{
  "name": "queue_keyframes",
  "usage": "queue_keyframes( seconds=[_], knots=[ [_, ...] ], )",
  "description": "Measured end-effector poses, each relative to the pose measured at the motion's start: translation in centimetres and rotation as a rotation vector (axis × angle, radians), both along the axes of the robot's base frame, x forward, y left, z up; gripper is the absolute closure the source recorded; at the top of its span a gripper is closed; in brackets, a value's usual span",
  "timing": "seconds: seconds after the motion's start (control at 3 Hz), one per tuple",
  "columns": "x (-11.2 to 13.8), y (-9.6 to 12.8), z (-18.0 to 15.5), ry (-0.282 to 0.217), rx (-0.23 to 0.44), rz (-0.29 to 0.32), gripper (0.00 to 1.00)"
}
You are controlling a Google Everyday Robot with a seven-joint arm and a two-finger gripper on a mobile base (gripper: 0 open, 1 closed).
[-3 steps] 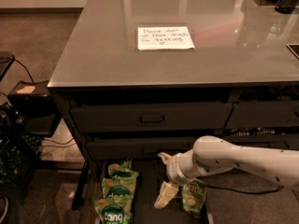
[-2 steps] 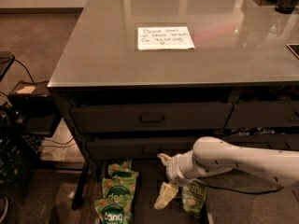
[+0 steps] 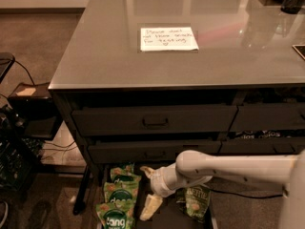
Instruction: Pick green rice chip bag from bottom drawer and place on counter
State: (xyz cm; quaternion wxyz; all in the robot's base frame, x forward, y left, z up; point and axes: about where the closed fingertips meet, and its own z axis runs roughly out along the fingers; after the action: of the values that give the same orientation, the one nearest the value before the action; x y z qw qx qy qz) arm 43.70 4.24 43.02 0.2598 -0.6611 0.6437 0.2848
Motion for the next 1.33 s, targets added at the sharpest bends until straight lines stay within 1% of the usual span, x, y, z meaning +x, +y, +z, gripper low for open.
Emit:
queue_keyframes(
  seconds=[0.33,0.67,1.0,1.33],
  knots=[
    [-0.2,5.1,-3.8,0.033,0.048,0.053,0.0],
    [-1.3,9.7,-8.6,0.105,0.08,0.089,0.0],
    [-1.3,9.7,-8.6,0.104,0.08,0.089,0.0],
    [-0.9,10.2,-11.0,0.115,0.061,0.093,0.0]
  ],
)
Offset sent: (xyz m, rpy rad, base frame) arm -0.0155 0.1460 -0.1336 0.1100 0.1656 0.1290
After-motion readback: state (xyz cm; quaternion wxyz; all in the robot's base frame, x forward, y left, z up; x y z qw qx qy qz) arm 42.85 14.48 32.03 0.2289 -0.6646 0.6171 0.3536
